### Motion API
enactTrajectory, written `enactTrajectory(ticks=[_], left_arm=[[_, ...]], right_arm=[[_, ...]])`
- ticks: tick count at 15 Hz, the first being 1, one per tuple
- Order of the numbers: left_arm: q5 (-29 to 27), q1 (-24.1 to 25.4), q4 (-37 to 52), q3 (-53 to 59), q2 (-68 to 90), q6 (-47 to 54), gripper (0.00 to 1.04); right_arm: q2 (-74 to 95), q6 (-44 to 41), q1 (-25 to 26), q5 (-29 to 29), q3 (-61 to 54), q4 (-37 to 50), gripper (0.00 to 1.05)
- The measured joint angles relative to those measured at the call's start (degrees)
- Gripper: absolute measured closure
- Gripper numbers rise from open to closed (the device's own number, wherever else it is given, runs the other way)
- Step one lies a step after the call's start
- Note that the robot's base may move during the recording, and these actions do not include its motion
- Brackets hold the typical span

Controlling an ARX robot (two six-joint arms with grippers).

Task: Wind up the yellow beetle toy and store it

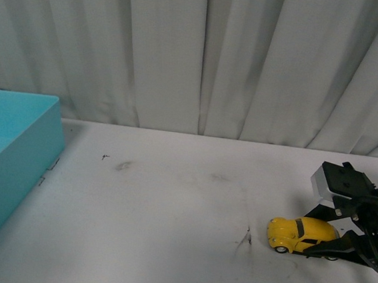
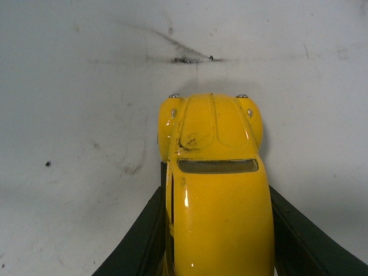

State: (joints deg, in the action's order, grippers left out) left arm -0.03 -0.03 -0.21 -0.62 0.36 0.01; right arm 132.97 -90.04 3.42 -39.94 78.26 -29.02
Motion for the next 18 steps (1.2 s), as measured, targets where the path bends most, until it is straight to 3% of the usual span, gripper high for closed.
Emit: enactTrajectory(ticks=[2,5,12,13,15,18], left_arm=[[0.0,0.0,0.0,0.0,0.0,0.0,0.07],[0.0,0.0,0.0,0.0,0.0,0.0,0.07],[0.0,0.0,0.0,0.0,0.0,0.0,0.07],[0.0,0.0,0.0,0.0,0.0,0.0,0.07],[0.0,0.0,0.0,0.0,0.0,0.0,0.07],[0.0,0.0,0.0,0.0,0.0,0.0,0.07]], right_arm=[[-0.3,-2.7,3.7,-1.2,-1.9,0.4,0.62],[0.0,-9.2,15.0,-2.6,-4.2,-2.6,0.62],[-1.0,-9.4,18.0,-2.6,-5.9,-3.7,0.62],[-1.0,-9.5,18.0,-0.9,-5.9,-4.5,0.5],[-0.2,-9.8,17.9,-3.4,-7.0,-6.4,0.31],[-0.2,-10.9,17.8,-3.3,-7.0,-7.1,0.11]])
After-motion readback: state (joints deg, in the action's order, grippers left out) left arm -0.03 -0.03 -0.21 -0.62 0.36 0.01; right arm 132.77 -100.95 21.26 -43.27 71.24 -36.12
